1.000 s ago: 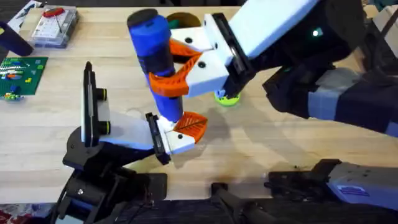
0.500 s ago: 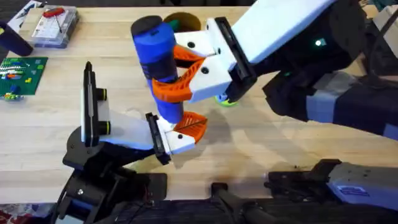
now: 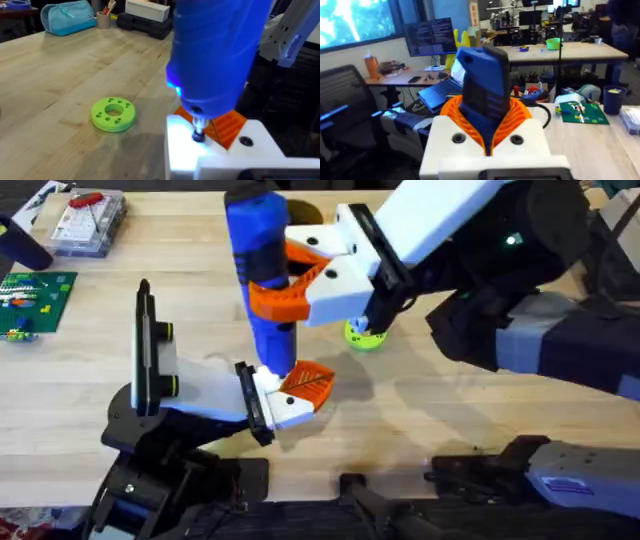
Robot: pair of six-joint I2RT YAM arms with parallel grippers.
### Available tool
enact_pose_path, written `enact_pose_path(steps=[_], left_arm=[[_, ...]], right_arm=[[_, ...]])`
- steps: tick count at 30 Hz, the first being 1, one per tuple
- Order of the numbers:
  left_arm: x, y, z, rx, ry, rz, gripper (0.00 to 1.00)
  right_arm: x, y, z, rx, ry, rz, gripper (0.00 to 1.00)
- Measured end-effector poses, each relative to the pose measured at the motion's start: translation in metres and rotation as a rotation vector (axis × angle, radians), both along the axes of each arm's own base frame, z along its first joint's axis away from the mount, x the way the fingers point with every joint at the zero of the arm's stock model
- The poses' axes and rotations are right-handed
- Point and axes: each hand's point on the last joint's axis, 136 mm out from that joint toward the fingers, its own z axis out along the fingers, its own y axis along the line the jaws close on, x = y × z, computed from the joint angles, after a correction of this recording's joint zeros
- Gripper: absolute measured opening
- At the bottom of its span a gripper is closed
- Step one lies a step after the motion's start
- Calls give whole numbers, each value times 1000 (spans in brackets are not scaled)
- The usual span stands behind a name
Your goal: Pick up the gripper from the table and insert it into the empty holder that is missing its gripper. Then pick up a screw, insert it into the mounting hole, and use the screwdriver to tighten it. Finally, clean up the table by picking up the vegetable and placing it into the bucket.
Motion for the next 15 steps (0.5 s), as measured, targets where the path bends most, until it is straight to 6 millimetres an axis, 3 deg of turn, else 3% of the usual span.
enact_pose_path(steps=[6, 15], left_arm=[[-1, 0, -1, -4, 15, -3, 12], [0, 0, -1, -5, 21, -3, 12]], right_arm=[[19, 7, -8, -49, 118, -65, 24], [8, 16, -7, -43, 49, -45, 24]])
